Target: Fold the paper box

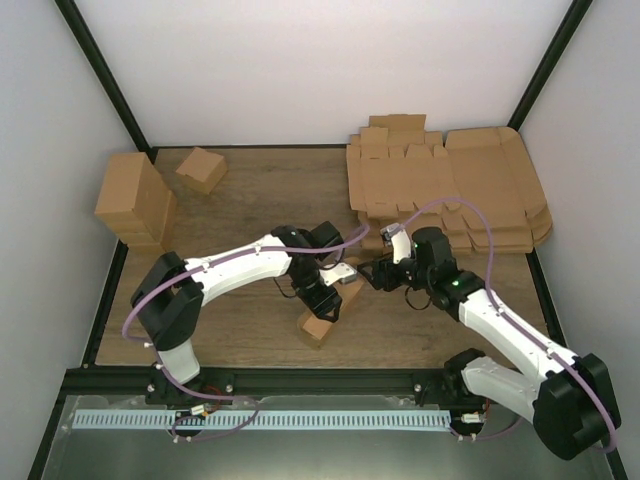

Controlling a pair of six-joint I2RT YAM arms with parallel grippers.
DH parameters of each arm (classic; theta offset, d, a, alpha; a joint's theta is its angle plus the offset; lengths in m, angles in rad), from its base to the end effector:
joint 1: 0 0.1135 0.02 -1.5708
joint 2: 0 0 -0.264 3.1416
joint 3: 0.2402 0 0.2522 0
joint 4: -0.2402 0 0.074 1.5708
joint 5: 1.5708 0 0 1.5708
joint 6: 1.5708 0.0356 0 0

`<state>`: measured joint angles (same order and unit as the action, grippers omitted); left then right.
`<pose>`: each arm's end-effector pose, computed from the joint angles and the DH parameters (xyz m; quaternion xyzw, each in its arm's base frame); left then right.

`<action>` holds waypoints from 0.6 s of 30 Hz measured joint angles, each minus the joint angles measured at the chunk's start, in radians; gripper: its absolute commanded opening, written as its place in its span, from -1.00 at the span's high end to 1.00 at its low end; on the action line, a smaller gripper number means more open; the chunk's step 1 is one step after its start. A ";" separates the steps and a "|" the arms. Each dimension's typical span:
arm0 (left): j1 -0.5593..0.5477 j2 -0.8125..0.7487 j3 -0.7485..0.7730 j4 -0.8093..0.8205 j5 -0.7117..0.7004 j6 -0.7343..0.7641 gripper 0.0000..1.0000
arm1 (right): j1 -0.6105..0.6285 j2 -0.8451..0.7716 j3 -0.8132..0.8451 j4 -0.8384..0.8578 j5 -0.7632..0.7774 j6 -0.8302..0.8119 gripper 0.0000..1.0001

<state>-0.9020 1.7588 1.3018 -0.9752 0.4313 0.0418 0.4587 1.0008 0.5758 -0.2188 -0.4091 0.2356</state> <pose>0.1931 -0.2684 0.2133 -0.4562 -0.8612 0.2222 0.0275 0.1827 0.1060 0.2254 -0.1877 0.8603 0.3198 0.3498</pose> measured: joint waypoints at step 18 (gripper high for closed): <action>0.000 -0.136 -0.146 0.014 0.010 0.042 -0.11 | -0.001 0.205 0.248 -0.188 -0.213 -0.437 -0.33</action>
<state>-0.9020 1.6226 1.1553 -0.9611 0.4416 0.0834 0.4576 1.2057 0.8238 -0.4068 -0.6224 -0.2012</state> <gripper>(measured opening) 0.561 0.700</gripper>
